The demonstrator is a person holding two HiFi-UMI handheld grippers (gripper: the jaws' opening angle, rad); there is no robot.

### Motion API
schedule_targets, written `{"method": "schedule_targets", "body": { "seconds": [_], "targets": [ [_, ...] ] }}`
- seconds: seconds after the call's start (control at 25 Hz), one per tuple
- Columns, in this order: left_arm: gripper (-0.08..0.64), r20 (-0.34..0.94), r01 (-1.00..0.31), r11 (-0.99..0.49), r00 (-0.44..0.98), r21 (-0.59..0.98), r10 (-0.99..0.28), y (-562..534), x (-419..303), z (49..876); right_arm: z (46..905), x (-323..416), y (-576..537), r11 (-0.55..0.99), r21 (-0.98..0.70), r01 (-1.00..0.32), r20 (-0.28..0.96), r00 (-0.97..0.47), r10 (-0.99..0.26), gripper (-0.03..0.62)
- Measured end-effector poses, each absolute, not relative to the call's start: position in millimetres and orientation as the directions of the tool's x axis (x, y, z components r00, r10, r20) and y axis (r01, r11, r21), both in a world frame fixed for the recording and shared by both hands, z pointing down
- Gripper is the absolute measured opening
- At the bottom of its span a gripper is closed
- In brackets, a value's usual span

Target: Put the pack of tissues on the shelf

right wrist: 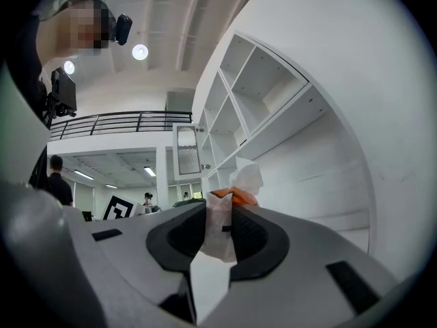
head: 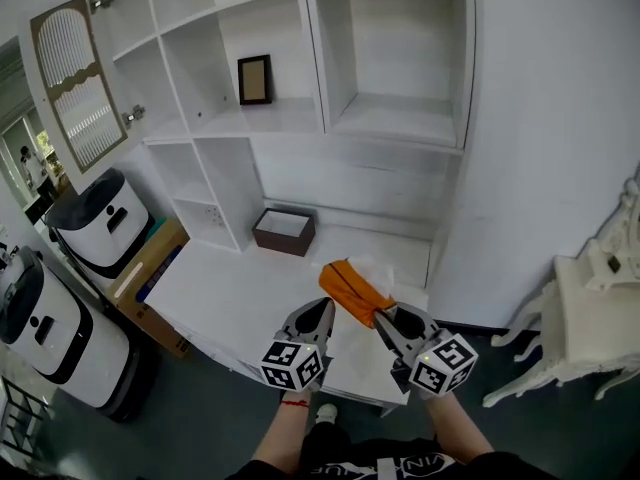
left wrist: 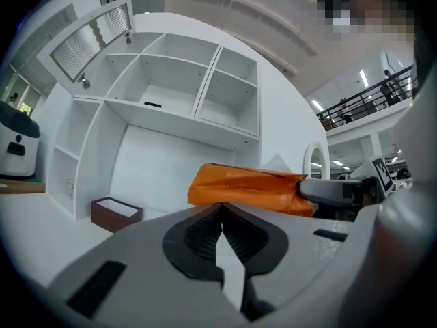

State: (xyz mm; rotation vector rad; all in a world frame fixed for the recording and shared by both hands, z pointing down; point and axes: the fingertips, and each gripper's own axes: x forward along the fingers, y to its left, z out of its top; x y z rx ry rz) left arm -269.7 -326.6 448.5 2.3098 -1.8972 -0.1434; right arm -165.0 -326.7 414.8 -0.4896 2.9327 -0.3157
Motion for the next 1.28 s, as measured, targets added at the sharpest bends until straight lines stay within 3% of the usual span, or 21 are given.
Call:
{"method": "schedule_targets", "body": {
  "seconds": [0.48, 1.28],
  "targets": [
    [0.008, -0.072, -0.926, -0.36, 0.353, 0.117, -0.933, -416.0, -272.1, 373.1, 342.9, -174.0, -395.3, 0.889, -0.079, -0.451, -0.204, -0.866, -0.457, 0.087],
    [0.006, -0.249, -0.841, -0.541, 0.52, 0.022, -0.817, -456.7, -263.1, 244.6, 220.7, -172.9, -412.9, 0.79, 0.127, -0.6, -0.372, -0.767, -0.523, 0.086]
  ]
}}
